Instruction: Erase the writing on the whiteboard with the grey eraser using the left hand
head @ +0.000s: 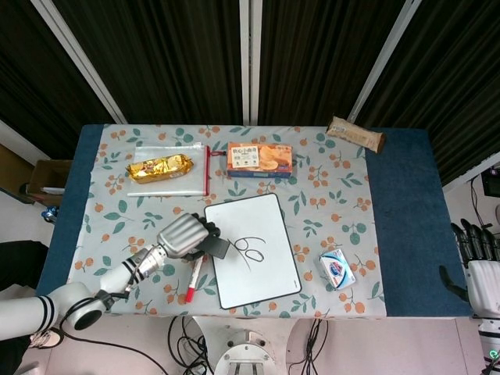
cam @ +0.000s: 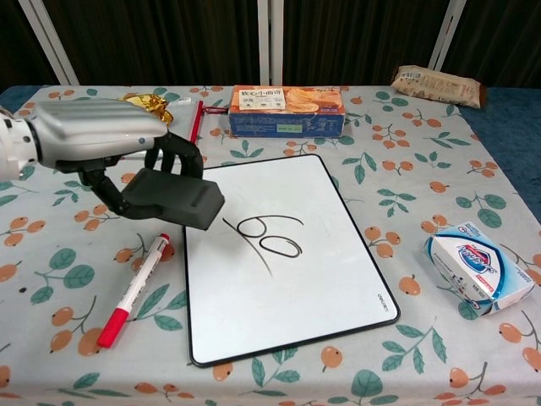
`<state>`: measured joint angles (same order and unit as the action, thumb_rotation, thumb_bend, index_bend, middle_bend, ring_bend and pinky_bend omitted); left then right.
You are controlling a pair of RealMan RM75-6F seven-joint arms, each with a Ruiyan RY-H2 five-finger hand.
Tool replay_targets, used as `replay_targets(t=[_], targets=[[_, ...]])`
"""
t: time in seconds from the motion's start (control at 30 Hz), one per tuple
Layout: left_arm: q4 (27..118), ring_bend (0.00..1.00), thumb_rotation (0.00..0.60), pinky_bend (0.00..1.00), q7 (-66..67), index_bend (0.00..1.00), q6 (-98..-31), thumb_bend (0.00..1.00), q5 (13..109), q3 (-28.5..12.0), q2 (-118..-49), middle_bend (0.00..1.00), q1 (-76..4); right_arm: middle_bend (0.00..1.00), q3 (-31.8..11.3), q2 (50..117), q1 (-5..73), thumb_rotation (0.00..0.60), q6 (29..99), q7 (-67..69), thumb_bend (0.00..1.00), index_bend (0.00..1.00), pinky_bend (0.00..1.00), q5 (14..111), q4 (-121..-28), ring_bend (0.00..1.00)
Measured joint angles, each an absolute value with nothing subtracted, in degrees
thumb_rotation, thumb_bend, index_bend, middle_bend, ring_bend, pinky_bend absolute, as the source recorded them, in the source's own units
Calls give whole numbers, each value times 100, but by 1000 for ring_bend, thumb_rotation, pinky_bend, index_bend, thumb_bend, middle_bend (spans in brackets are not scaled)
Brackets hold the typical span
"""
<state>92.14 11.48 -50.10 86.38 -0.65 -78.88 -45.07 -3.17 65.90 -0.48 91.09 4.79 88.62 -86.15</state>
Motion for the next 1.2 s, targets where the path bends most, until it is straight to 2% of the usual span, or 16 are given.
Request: replay_targets(t=[0.2,0.5,1.2], targets=[[9687,556,600,688,2210,707,-4734,492,8143,-101,-8321,609,-4630,0,-369,6608,-94,600,9217,711,261,0,0,8852,-8464,0],[9451,560,600,688,2935,710,-4592,508,7742,-132,-9045,613,-4794,0,-385,6624,-75,600,9246,877,234,0,0,8898,-8325,0],[8946,560,600,688,3287,711,-4569,512,7314,-232,-9483,614,-5030,0,-416,6634,-74,600,9190,835,235,0,0,8788,-8348,0]])
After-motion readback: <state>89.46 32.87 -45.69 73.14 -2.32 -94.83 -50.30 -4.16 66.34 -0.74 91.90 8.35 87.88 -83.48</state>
